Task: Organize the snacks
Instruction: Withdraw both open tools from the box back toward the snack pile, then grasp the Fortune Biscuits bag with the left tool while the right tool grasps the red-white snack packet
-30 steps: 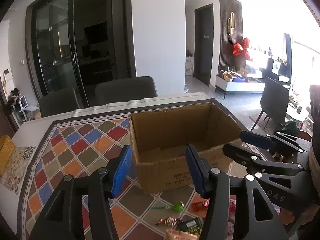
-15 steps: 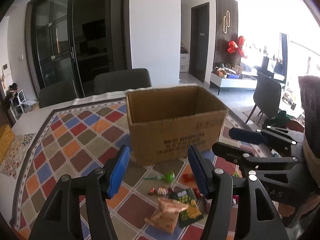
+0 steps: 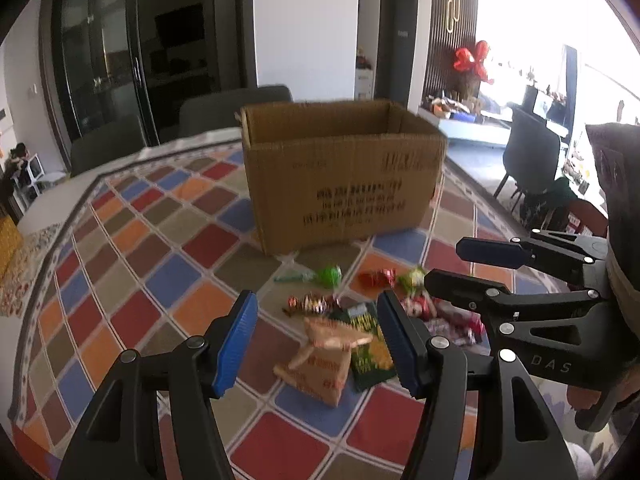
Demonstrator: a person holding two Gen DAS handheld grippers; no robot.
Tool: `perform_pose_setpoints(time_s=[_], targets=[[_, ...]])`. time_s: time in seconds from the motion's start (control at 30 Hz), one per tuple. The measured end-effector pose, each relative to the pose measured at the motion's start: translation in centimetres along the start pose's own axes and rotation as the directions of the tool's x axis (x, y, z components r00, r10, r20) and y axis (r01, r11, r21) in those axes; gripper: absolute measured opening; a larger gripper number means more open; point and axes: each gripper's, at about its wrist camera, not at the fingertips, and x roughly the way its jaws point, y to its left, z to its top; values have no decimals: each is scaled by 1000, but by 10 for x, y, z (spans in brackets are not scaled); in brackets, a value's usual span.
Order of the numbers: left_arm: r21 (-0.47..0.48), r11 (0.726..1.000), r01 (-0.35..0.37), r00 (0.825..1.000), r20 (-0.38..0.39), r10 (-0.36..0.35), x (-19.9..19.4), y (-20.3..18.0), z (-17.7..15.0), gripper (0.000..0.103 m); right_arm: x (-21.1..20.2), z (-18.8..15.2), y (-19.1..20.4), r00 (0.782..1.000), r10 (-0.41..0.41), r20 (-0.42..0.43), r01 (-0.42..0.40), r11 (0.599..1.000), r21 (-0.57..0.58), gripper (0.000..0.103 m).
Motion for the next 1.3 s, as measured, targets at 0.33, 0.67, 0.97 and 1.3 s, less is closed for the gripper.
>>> perform_pose_setpoints(time_s=[0.33, 0.67, 0.97, 1.3], targets=[[-8, 1000, 27, 994, -110, -28, 27, -1, -25, 61, 25, -24, -2, 992, 7, -124, -8, 1000, -4, 45], [-7, 999, 37, 981, -188, -38, 55, -1, -33, 61, 47, -32, -9, 979, -30, -204, 24, 999, -33, 45], [-16, 999, 34, 971, -235, -37, 77, 1, -35, 61, 73, -34, -16, 961, -63, -270, 45, 996, -73, 45], [-35, 998, 50, 963, -263, -57, 93, 4, -33, 61, 92, -29, -16, 951, -51, -305, 14, 992, -124, 45]])
